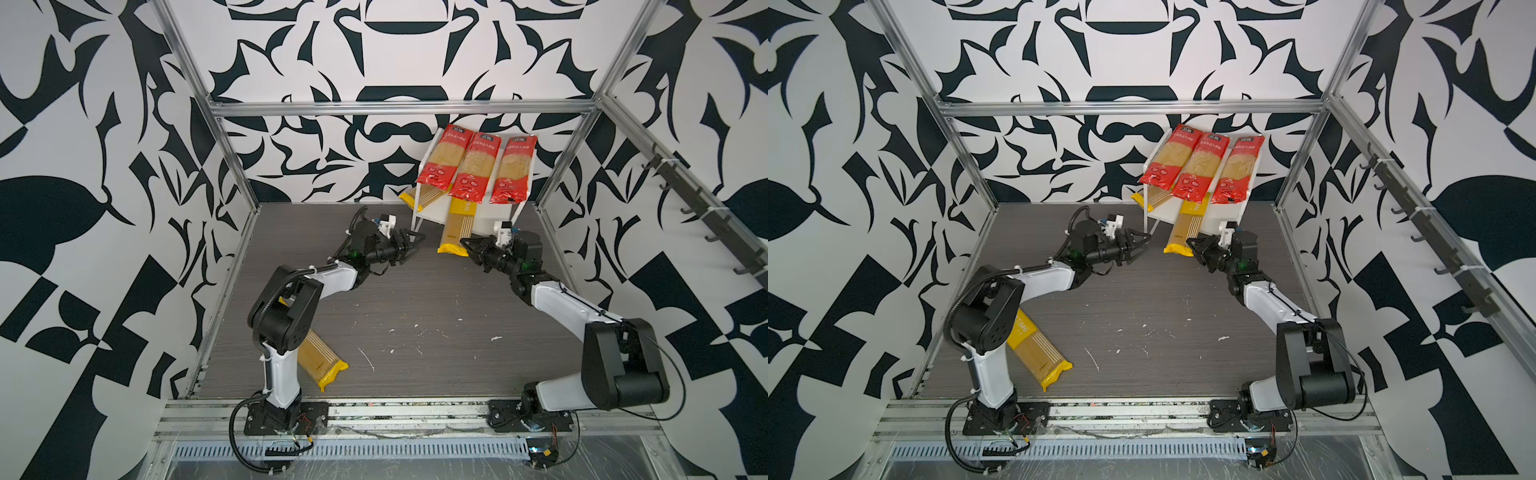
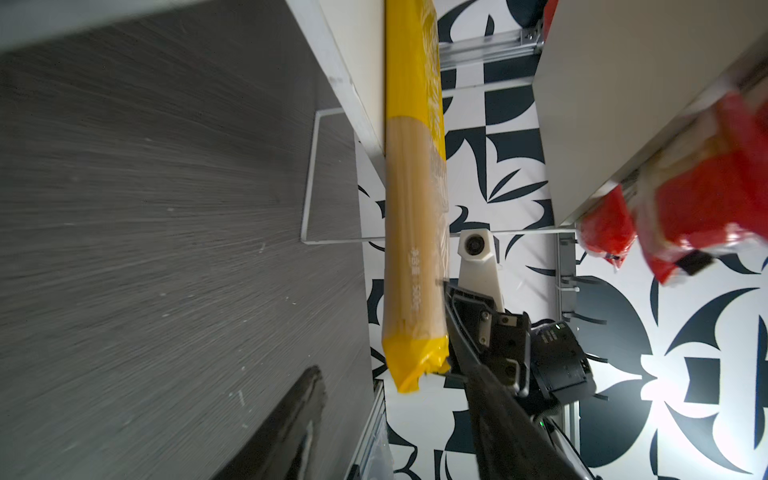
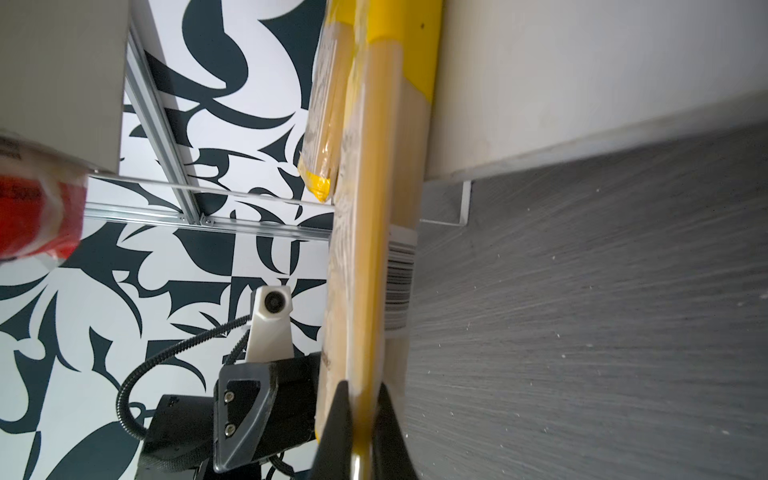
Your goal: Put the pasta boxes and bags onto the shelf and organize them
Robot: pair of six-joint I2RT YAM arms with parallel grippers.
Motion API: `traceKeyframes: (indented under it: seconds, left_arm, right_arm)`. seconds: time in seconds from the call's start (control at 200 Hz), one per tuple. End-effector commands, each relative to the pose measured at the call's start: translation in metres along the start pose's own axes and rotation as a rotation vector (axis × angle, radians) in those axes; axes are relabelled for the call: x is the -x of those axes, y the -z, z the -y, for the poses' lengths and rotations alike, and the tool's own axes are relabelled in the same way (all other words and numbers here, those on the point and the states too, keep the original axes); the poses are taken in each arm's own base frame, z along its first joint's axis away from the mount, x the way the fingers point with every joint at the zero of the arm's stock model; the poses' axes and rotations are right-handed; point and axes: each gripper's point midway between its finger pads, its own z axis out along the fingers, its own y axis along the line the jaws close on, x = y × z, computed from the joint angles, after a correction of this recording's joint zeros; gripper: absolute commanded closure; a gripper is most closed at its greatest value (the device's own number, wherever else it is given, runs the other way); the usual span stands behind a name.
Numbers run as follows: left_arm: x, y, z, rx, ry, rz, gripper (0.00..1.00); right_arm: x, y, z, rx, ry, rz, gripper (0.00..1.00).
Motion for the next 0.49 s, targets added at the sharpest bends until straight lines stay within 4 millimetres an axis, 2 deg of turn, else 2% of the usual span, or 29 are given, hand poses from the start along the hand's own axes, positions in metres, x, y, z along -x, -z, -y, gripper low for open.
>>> traceKeyframes:
  seconds: [0.0,0.105,0.195,0.31,0.38,0.49]
  left_arm:
    - [0.012,0.035,0.001,0.055,-0.048,0.005,0.4]
    - [0.047,0.06,-0.011,0.132,-0.053,0.069,0.36]
    - [0.08,0.064,-0.01,0.157,-0.083,0.114,0.31]
    - [0.117,0.048,-0.013,0.17,-0.094,0.139,0.28]
    - [0.132,0.036,-0.01,0.159,-0.105,0.142,0.27]
    - [0.148,0.015,-0.019,0.174,-0.105,0.14,0.25]
  right_arm:
    - [0.034,0.009,-0.063,0.147,0.126,0.115,1.0]
    - [0.041,0.004,-0.068,0.147,0.132,0.129,1.0]
    - [0.05,-0.002,-0.071,0.16,0.127,0.148,1.0]
    - [0.055,-0.008,-0.07,0.163,0.121,0.159,1.0]
    - [0.054,-0.009,-0.068,0.162,0.117,0.151,1.0]
    - [0.049,-0.004,-0.068,0.16,0.12,0.146,1.0]
